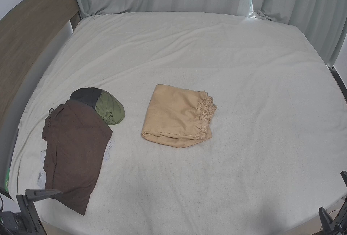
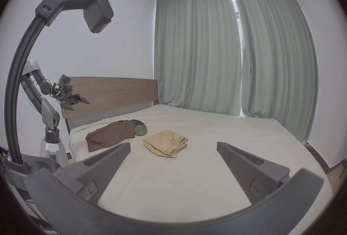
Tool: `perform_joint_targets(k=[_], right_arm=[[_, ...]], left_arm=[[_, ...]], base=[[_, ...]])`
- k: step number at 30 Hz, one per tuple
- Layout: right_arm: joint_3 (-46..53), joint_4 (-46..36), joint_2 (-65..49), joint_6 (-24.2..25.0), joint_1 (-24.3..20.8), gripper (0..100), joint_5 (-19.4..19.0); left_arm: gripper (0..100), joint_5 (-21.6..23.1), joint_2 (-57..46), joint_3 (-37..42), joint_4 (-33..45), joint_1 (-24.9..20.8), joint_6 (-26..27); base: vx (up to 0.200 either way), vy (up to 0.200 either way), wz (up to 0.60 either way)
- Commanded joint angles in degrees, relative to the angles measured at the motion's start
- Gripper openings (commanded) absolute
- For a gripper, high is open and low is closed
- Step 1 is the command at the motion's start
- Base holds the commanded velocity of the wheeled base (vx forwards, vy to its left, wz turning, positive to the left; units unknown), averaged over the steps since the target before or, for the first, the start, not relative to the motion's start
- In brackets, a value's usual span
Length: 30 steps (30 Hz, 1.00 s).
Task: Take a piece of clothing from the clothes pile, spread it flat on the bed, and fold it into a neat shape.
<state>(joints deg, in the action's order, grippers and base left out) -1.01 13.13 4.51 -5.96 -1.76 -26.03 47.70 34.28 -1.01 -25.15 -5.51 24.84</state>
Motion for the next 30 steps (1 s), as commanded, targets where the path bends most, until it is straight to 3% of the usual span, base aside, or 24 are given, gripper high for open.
perform_joint_targets(k=[1, 5, 10, 12, 14, 16, 18, 21, 22, 23, 27, 30], right_arm=[[1.0, -2.8, -4.5, 0.1, 1.1, 100, -0.1], [1.0, -6.8, -4.5, 0.1, 1.1, 100, 0.6], [1.0, -8.9, -4.5, 0.4, 1.1, 100, 7.0], [1.0, -9.0, -4.5, 0.9, 1.2, 100, 12.7], [1.0, -9.7, -4.5, 0.8, 1.2, 100, 20.9], [1.0, -10.8, -4.5, 2.2, 1.3, 100, 25.0], [1.0, -11.0, -4.5, 3.9, 1.3, 100, 25.7], [1.0, -13.0, -4.5, 6.6, 1.3, 100, 26.7], [1.0, -13.0, -4.5, 6.6, 1.2, 100, 26.8], [1.0, -13.5, -4.5, 6.8, 1.1, 100, 26.9], [1.0, -13.4, -4.5, 5.9, 1.2, 100, 26.4], [1.0, -13.3, -4.5, 5.5, 1.1, 100, 26.2]], left_arm=[[100, 0.0, -11.5, 1.0, 7.3, 0.1, -0.2], [100, -0.1, -18.6, 0.9, 12.1, 0.1, -1.6], [100, -1.0, -26.7, 0.9, 18.6, 0.7, -3.8], [100, -3.8, -29.8, 0.7, 21.9, 2.4, -4.3], [100, -7.3, -31.6, 0.3, 22.8, 4.1, -5.6], [100, -9.8, -34.2, 0.6, 22.2, 5.2, -9.8], [100, -15.8, -34.3, 0.8, 21.2, 5.5, -13.3], [100, -29.2, -34.3, 0.8, 20.9, 5.4, -15.9], [100, -29.8, -34.3, 0.8, 20.9, 5.4, -16.1], [100, -35.6, -34.3, 0.8, 20.9, 5.4, -18.9], [100, -46.5, -34.3, 0.9, 22.4, 5.6, -21.6], [100, -49.6, -34.3, 0.5, 26.9, 5.6, -24.8]], base=[[0.000, 0.000, 0.00], [0.000, 0.000, 0.00], [0.000, 0.000, 0.00], [0.000, 0.000, 0.00], [0.000, 0.000, 0.00], [0.000, 0.000, 0.00], [0.000, 0.000, 0.00], [0.000, 0.000, 0.00], [0.000, 0.000, 0.00], [0.000, 0.000, 0.00], [0.000, 0.000, 0.00], [0.000, 0.000, 0.00]])
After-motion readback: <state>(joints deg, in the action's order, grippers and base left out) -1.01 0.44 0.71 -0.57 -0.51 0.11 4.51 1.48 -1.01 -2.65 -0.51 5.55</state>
